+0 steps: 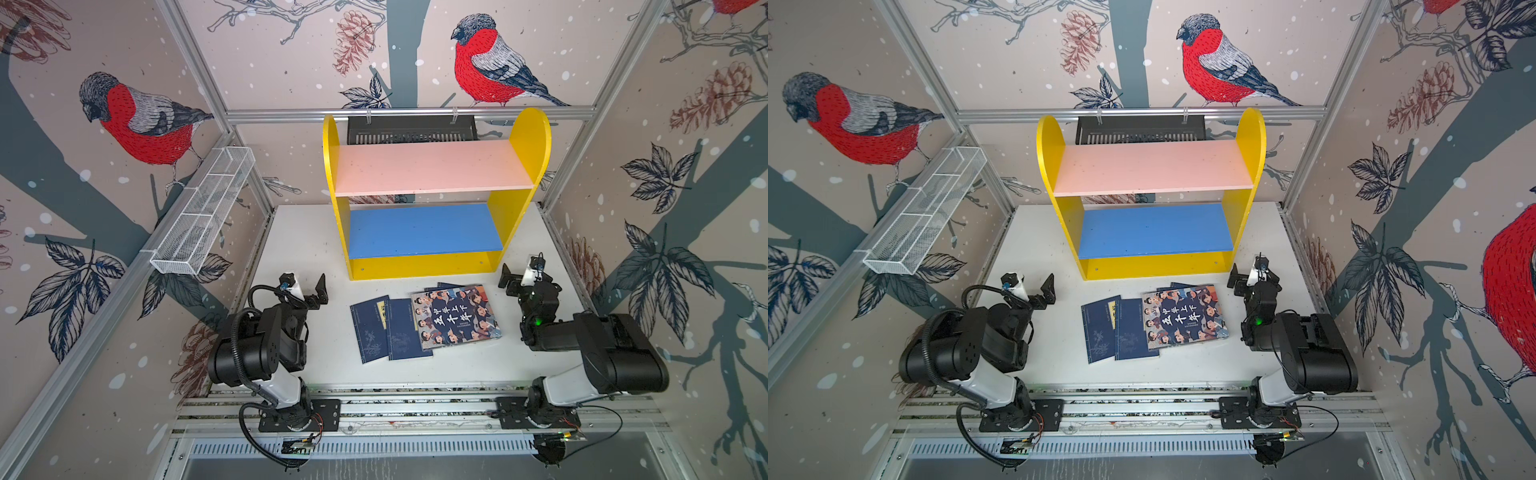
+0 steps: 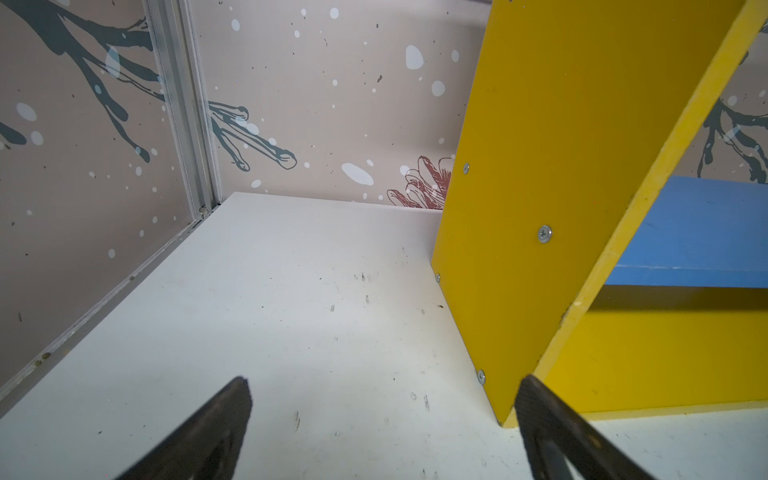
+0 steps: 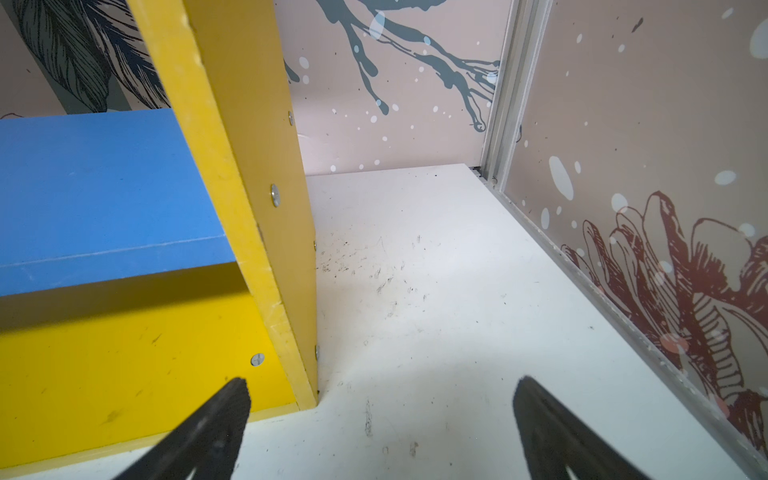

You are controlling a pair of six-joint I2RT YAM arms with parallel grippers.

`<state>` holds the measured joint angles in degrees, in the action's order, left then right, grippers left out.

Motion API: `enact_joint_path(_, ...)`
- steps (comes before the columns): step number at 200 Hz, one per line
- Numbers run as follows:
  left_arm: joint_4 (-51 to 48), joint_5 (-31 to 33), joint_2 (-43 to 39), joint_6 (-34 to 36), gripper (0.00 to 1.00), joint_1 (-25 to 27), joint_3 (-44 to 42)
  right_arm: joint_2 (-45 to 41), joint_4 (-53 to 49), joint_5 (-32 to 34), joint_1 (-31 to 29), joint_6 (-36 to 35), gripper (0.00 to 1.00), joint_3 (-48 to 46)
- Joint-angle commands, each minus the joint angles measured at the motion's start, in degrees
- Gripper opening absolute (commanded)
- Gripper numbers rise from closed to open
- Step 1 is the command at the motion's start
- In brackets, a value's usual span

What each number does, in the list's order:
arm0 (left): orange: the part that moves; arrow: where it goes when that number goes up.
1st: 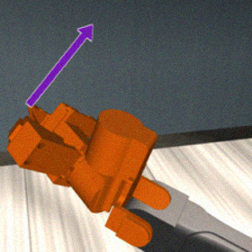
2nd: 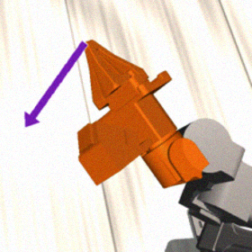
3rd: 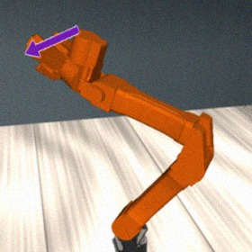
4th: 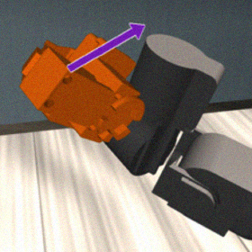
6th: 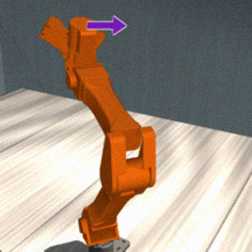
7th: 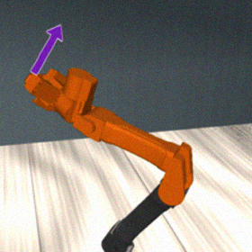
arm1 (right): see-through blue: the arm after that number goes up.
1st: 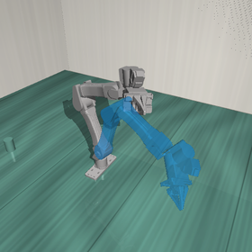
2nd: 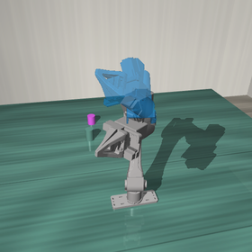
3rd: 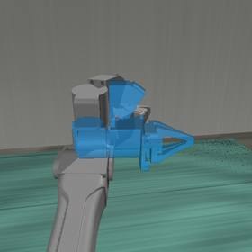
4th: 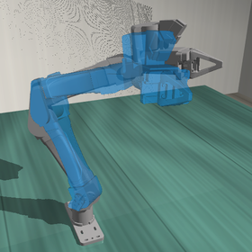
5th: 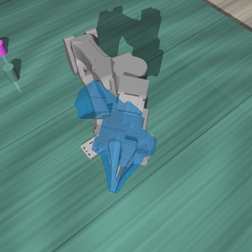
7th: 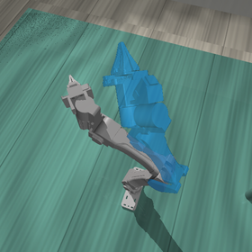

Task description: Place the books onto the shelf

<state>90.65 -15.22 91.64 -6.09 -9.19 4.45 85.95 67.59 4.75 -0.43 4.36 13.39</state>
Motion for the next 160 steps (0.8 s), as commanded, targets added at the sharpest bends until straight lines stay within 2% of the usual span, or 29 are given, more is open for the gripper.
enact_joint_path(1,3.8,-1.1,-0.1,0.7,0.99,0.1,0.3,-0.1,1.0,0.4,0.0,-0.5,1.0,0.1)
enact_joint_path(13,0.4,-3.5,-0.6,1.7,0.99,0.2,2.0,-0.1,1.0,-0.1,0.3,-0.3,1.0,0.1)
enact_joint_path(43,-6.2,-3.5,-1.6,3.7,0.99,1.4,4.6,-0.1,0.7,-0.8,0.6,-0.1,1.0,0.1)
enact_joint_path(85,-2.2,-4.1,-2.1,3.5,0.99,1.4,2.6,-2.1,-1.1,5.4,0.0,1.3,1.0,0.9)
enact_joint_path(104,-5.1,-4.2,-6.0,3.5,0.99,1.3,2.2,-6.9,-11.6,8.6,-0.6,2.3,1.0,4.2)
enact_joint_path(128,-14.2,-6.2,-14.0,4.2,0.99,1.3,3.5,-13.7,-23.1,13.2,-1.4,5.5,1.0,6.4)
enact_joint_path(143,-26.2,-6.3,-19.9,3.4,0.99,1.3,6.7,-18.5,-32.4,17.1,-2.5,8.8,1.0,8.4)
enact_joint_path(160,-38.8,-6.8,-25.7,2.4,0.99,1.3,10.7,-22.6,-46.1,21.8,-4.1,15.8,1.0,12.4)
